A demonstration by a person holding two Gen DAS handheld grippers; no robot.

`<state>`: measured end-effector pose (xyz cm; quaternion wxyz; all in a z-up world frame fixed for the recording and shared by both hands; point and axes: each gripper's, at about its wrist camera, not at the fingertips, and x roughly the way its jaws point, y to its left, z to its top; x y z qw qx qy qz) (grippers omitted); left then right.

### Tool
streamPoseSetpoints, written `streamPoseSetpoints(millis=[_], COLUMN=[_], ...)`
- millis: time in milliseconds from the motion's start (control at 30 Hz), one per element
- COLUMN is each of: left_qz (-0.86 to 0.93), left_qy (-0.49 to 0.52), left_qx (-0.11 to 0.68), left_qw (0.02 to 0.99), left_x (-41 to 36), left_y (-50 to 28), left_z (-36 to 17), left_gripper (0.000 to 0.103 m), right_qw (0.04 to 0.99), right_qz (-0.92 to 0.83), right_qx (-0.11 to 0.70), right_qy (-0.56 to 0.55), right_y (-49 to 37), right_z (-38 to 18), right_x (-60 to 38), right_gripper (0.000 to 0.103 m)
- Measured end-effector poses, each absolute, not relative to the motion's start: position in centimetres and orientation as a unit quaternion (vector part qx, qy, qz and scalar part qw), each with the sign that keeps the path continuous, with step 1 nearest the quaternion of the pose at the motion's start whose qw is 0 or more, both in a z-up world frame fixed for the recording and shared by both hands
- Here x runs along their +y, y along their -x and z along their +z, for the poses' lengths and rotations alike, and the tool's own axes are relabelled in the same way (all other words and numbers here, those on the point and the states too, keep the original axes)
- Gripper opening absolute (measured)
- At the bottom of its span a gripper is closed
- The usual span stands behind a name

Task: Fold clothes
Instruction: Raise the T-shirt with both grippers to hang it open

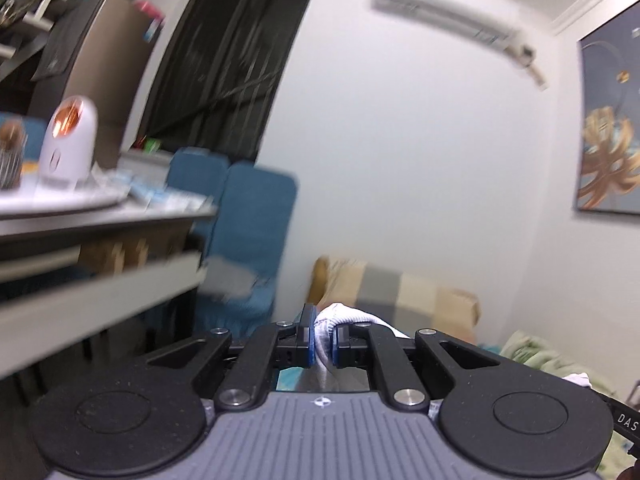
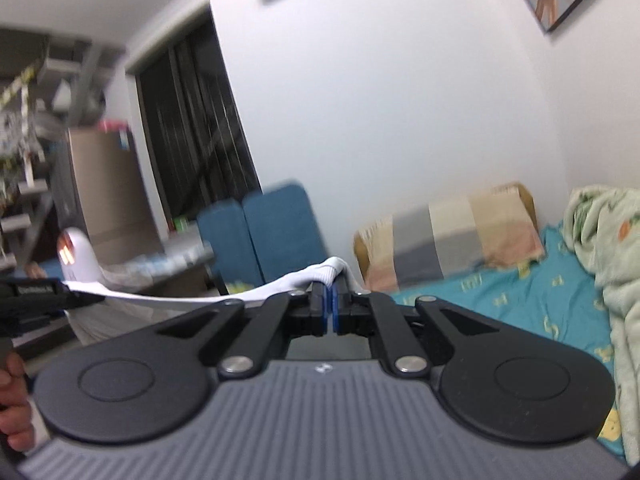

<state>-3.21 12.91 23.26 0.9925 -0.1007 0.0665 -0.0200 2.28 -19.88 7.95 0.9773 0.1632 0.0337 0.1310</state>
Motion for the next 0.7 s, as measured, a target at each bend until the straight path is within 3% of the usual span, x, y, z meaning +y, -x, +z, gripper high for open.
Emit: streamPoseSetpoints(millis=[367,700], left_qz=[-0.087,-0.111], left_qy=[0.058,0.07], left_qx=[-0.041,-0.094], left_qw=[0.994,0.987], left_x=[8.6,4.9], left_y=[13.5,22.7], left_z=[40.0,49.3], left_gripper=[0.008,0.008], right_qw=[0.972,0.954], right_qz=[0.123,0.126], right_qx=[-0.117,-0.226], right_qy=[-0.163,-0.149], right_y=[9.1,18.5], right_z=[21.8,30.6], right_x=[-23.7,-25.8], right_gripper=[0.005,0.005])
